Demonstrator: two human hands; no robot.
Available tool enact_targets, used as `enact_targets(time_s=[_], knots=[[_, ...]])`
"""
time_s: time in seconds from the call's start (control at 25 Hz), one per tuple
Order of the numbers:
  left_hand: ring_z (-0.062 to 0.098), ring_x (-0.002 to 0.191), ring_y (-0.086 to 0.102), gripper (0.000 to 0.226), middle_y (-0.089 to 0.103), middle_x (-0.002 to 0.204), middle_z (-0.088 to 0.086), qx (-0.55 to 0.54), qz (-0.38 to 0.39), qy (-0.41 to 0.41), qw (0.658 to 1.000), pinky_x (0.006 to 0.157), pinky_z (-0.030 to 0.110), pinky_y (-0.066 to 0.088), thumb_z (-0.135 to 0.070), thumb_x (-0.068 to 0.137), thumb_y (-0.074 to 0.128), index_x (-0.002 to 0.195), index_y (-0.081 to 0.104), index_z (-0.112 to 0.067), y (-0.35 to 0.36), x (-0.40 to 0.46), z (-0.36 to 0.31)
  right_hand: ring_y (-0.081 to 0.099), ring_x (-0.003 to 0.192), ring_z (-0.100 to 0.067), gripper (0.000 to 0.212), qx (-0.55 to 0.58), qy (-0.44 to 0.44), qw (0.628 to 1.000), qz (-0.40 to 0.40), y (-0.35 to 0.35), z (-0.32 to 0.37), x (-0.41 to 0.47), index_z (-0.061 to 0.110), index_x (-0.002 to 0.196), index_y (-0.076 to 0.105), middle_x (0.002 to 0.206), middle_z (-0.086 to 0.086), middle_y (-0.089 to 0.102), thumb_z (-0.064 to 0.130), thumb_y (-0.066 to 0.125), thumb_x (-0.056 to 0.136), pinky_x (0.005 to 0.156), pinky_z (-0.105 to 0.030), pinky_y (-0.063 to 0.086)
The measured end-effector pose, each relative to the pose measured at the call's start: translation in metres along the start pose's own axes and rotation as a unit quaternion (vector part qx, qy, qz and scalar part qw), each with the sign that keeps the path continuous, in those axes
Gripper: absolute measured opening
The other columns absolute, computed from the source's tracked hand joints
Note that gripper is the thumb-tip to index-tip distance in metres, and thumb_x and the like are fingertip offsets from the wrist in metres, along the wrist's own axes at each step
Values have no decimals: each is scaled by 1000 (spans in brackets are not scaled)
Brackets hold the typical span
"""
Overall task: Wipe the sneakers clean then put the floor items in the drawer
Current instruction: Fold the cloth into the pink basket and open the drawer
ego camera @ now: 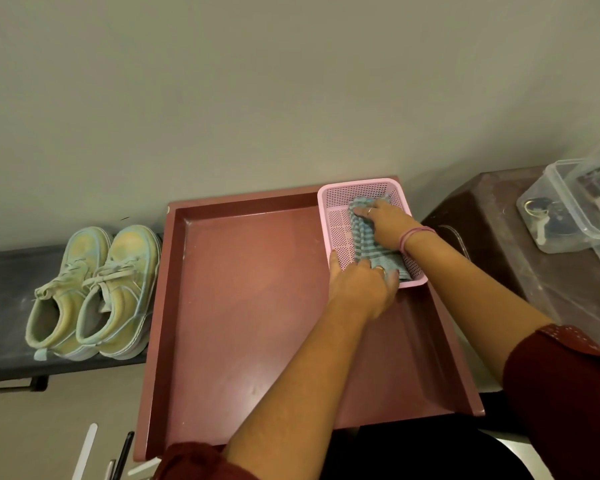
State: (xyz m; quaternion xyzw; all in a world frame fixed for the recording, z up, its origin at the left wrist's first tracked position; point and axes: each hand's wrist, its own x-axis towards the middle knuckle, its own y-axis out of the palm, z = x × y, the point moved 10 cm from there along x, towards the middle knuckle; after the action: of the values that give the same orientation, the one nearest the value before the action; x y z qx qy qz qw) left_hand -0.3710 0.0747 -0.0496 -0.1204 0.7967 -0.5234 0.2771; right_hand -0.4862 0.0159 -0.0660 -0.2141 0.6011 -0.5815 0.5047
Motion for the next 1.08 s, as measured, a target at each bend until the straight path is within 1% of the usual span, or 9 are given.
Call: enact_targets(time_s=[0.16,0.28,0.44,0.56,0.68,0.76,0.88,1.0,1.08], knots=[[24,124,48,64,48,136,7,-11,36,-14,999,106,57,-26,-54,98,14,131,58,-21,12,-4,-3,28,137,-40,55,-38,37,998,34,15,2,5,24,148,29,155,-10,19,11,43,96,113,-48,27],[24,132,41,65,38,147,8,-20,53,-12,998,102,58,-30,-55,98,11,138,52,-23,11,-3,-4,16,141,-39,57,-20,57,997,57,19,2,2,28,150,20,157,-8,11,14,40,98,116,-50,21],[21,133,36,55,49,137,8,-79,32,-6,996,101,63,-28,-44,100,18,134,53,-19,-2,-16,-4,9,144,-35,78,28,37,996,74,27,3,-6,25,152,10,160,-3,-2,-1,47,89,118,-47,15],[19,136,32,50,52,132,3,-132,-48,-9,990,105,65,-20,-37,98,23,129,56,-15,-20,-40,12,27,141,-31,70,185,26,982,-27,3,6,-23,12,146,32,155,-10,23,-15,42,82,117,-39,22],[19,141,29,51,52,134,0,-202,-137,-30,969,112,60,-7,-37,94,24,126,59,-16,-38,-80,46,46,128,-28,52,293,49,945,-135,-25,13,-68,5,133,51,139,-13,49,-13,40,86,109,-29,32],[19,138,35,43,54,132,1,-252,-188,-58,948,115,54,-1,-32,99,31,123,61,-15,-47,-111,74,50,124,-26,42,352,50,919,-172,-26,21,-103,6,126,58,133,-12,55,-7,42,89,108,-30,35],[21,125,49,28,61,124,4,-306,-254,-109,911,113,30,14,-17,100,44,117,65,-13,-54,-160,116,53,118,-20,33,430,61,878,-199,-5,35,-157,8,116,64,124,-7,60,-4,46,90,104,-29,40],[21,117,54,29,63,117,4,-319,-280,-125,897,111,42,31,-19,97,45,115,67,-12,-53,-200,140,56,102,-7,30,464,74,852,-231,19,52,-210,13,109,67,110,5,63,-2,50,90,95,-19,41],[19,115,55,26,62,115,2,-325,-285,-133,892,105,33,36,-17,98,46,115,66,-13,-52,-221,149,61,90,-2,32,495,66,832,-244,36,66,-241,21,105,66,100,6,67,-1,49,90,88,-19,47]])
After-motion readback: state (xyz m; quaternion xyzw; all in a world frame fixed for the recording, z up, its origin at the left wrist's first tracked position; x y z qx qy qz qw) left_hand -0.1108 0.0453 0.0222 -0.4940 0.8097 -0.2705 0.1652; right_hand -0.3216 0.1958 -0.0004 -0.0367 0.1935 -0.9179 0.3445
